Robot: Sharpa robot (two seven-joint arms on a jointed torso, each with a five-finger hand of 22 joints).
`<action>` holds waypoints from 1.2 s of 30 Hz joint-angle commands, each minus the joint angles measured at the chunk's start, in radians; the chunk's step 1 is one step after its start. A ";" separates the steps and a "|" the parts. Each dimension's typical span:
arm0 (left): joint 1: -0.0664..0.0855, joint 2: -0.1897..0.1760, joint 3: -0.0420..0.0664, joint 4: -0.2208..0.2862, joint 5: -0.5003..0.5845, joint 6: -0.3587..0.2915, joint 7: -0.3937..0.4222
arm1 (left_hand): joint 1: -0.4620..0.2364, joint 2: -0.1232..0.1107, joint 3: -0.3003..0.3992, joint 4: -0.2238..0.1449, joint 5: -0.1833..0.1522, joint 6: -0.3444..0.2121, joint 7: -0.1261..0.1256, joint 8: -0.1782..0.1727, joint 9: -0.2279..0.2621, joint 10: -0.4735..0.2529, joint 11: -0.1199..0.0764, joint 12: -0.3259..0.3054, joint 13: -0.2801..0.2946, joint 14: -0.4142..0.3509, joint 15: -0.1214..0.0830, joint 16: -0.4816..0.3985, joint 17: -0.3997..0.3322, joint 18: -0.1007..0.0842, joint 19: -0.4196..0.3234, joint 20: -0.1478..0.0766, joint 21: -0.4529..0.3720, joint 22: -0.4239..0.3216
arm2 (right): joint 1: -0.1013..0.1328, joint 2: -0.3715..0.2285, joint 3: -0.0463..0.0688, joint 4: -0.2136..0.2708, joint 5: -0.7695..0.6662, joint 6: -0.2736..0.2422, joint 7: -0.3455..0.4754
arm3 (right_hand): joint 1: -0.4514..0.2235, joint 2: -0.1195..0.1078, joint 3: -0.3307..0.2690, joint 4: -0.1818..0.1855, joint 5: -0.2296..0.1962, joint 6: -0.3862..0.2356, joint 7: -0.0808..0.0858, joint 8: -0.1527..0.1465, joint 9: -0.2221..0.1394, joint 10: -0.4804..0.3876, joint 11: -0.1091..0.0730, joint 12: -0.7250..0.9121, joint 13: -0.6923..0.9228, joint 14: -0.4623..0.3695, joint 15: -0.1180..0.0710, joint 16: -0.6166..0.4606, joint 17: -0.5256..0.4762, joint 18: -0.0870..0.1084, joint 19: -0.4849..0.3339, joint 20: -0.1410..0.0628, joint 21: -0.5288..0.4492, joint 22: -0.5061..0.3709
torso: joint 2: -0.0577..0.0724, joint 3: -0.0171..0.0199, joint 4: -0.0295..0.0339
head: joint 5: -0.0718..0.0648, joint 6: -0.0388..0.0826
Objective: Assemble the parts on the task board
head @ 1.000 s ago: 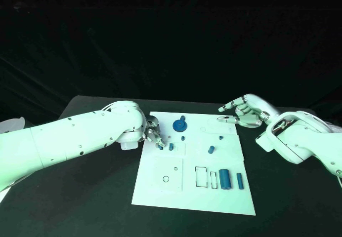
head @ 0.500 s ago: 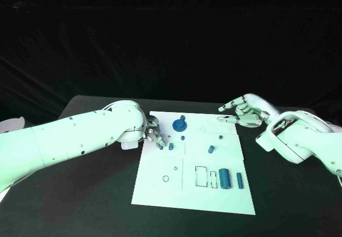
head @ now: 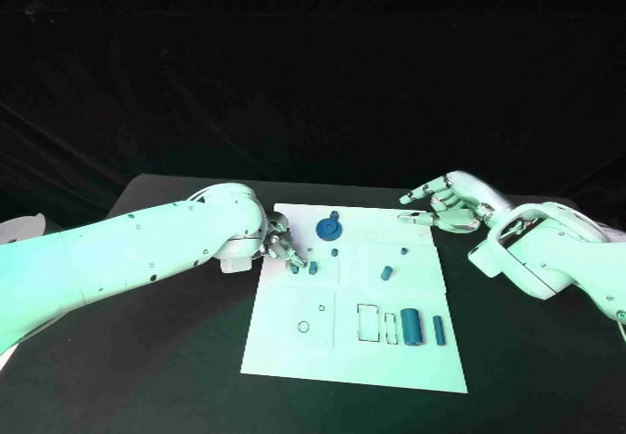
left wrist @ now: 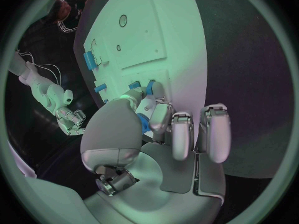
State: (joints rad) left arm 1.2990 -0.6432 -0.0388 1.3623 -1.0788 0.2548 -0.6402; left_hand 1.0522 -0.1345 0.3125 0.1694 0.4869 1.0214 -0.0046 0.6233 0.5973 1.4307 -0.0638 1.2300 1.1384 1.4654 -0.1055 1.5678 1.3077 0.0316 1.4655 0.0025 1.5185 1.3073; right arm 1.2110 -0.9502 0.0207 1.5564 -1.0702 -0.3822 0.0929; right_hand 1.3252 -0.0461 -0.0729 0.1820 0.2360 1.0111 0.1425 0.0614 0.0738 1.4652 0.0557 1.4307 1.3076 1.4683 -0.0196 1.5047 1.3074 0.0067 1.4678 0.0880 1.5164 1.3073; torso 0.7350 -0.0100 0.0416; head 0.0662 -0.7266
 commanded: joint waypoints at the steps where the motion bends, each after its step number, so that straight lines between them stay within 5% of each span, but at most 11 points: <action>1: -0.009 0.002 -0.006 -0.003 0.002 0.022 -0.014 | -0.008 0.004 -0.017 0.005 -0.004 -0.001 0.008 -0.003 -0.002 -0.005 0.001 0.004 0.002 0.105 -0.007 0.003 0.263 -0.016 0.082 -0.005 0.005 0.208 | 0.000 0.000 0.000 0.002 -0.003 0.010 0.003 | -0.002 0.009 -0.005 0.000 0.006 0.005 -0.004 0.004 0.001 0.048 -0.003 0.000 0.192 0.073 -0.001 -0.005 0.126 0.018 0.045 -0.002 -0.006 0.159 | 0.000 0.0000 -0.0007 | 0.000 0.000; 8: -0.010 0.000 -0.006 -0.002 0.002 0.009 -0.014 | -0.015 0.008 -0.072 0.037 -0.025 0.002 0.008 -0.004 -0.004 -0.004 0.002 0.005 0.007 0.105 -0.006 0.003 0.263 -0.017 0.083 -0.005 0.007 0.211 | 0.000 0.000 0.000 0.001 -0.003 0.010 0.002 | -0.002 0.009 -0.006 0.000 0.006 0.005 -0.004 0.004 0.001 0.047 -0.003 -0.002 0.191 0.072 -0.001 -0.007 0.122 0.019 0.044 -0.003 -0.008 0.156 | 0.000 -0.0004 -0.0002 | -0.001 0.000; 16: -0.011 -0.011 -0.004 0.007 0.004 -0.012 -0.011 | -0.008 0.025 -0.164 0.103 -0.214 0.007 0.009 -0.002 -0.006 -0.002 0.002 0.007 0.012 0.105 -0.005 0.003 0.263 -0.019 0.086 -0.003 0.012 0.218 | 0.000 0.000 0.000 0.000 -0.003 0.012 0.002 | -0.002 0.009 -0.006 0.000 0.006 0.005 -0.004 0.004 0.001 0.047 -0.003 -0.002 0.191 0.072 -0.001 -0.007 0.122 0.019 0.044 -0.003 -0.008 0.156 | 0.000 -0.0007 0.0001 | -0.001 0.002; 19: -0.012 -0.018 -0.003 0.012 0.006 -0.029 -0.009 | -0.004 0.034 -0.195 0.119 -0.258 0.008 0.009 0.000 -0.006 -0.001 0.003 0.007 0.014 0.105 -0.005 0.003 0.263 -0.019 0.087 -0.003 0.014 0.221 | 0.000 0.000 0.000 0.000 -0.003 0.012 0.002 | -0.002 0.009 -0.006 0.000 0.006 0.005 -0.004 0.004 0.001 0.047 -0.003 -0.002 0.191 0.072 -0.001 -0.007 0.122 0.019 0.044 -0.003 -0.008 0.156 | 0.000 -0.0009 0.0004 | -0.003 0.001; 31: -0.013 -0.051 0.000 0.038 0.077 -0.151 0.031 | -0.005 0.042 -0.228 0.121 -0.267 -0.007 0.014 -0.005 -0.009 -0.019 0.007 -0.024 -0.021 0.105 -0.003 0.003 0.263 -0.011 0.075 -0.004 -0.012 0.192 | 0.000 -0.001 0.000 -0.001 -0.003 0.013 0.003 | -0.002 0.009 -0.006 0.000 0.006 0.005 -0.004 0.004 0.001 0.047 -0.003 -0.002 0.191 0.072 -0.001 -0.007 0.122 0.019 0.044 -0.003 -0.008 0.156 | 0.000 -0.0009 -0.0004 | -0.005 0.001; 36: -0.013 -0.070 0.002 0.046 0.190 -0.223 0.092 | 0.013 0.055 -0.275 0.120 -0.253 -0.071 0.037 -0.018 -0.021 -0.123 0.025 -0.180 -0.198 0.105 0.008 0.003 0.263 0.018 0.028 0.006 -0.115 0.086 | 0.000 -0.001 0.000 -0.003 -0.003 0.013 0.003 | -0.002 0.009 -0.006 0.000 0.006 0.005 -0.004 0.004 0.001 0.047 -0.003 -0.002 0.191 0.072 -0.001 -0.007 0.122 0.019 0.044 -0.003 -0.008 0.156 | 0.000 0.0003 0.0001 | -0.008 0.002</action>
State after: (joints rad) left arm 1.2858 -0.7113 -0.0380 1.4039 -0.9924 0.1144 -0.6110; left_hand 1.0583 -0.0810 0.0426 0.2898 0.2287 0.9592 0.0302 0.6095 0.5782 1.3221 -0.0415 1.0722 0.9653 1.4657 -0.1051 1.5678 1.3074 0.0336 1.4666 0.0014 1.4187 1.3073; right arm 1.2111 -0.9517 0.0207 1.5537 -1.0700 -0.3818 0.0921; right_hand 1.3252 -0.0461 -0.0728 0.1819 0.2360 1.0111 0.1425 0.0614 0.0736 1.4652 0.0557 1.4307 1.3076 1.4682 -0.0197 1.5008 1.3081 0.0068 1.4678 0.0881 1.5124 1.3077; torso 0.7353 -0.0103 0.0413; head 0.0596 -0.7250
